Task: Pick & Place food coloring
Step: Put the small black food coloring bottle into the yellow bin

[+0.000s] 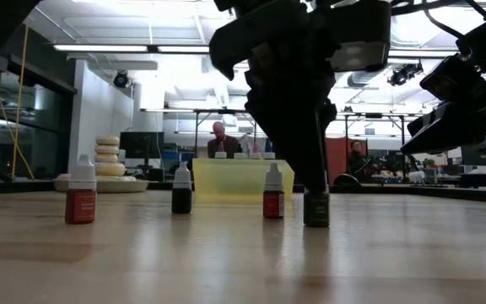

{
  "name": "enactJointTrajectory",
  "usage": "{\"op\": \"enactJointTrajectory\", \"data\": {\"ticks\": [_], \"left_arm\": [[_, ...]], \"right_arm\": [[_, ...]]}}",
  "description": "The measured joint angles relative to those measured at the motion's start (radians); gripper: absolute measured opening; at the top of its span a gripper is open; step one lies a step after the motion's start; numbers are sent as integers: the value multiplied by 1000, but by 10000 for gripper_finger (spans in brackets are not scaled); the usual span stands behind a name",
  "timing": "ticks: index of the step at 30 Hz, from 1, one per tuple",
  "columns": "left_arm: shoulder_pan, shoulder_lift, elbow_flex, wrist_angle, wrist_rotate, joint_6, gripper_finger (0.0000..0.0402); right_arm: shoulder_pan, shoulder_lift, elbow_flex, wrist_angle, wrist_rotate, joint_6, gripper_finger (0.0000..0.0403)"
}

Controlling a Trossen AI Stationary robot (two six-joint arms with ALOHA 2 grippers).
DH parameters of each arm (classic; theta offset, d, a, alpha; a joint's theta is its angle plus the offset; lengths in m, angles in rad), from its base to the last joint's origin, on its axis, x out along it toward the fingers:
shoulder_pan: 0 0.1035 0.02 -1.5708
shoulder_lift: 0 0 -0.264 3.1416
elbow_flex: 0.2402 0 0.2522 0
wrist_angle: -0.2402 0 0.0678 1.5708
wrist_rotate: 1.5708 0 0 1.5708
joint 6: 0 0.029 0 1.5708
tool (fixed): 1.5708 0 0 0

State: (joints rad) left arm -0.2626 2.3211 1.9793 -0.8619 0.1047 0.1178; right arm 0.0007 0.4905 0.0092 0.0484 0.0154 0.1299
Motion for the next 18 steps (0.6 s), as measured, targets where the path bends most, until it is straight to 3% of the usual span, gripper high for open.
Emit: {"op": "enactJointTrajectory", "data": {"ticks": [11, 18], "left_arm": [[0, -1, 1, 1, 1, -161, 52], [1, -2, 98, -107, -2, -290, 50]], "right_arm": [[0, 0, 0, 0, 0, 0, 0], [0, 0, 0, 0, 0, 0, 0]]}}
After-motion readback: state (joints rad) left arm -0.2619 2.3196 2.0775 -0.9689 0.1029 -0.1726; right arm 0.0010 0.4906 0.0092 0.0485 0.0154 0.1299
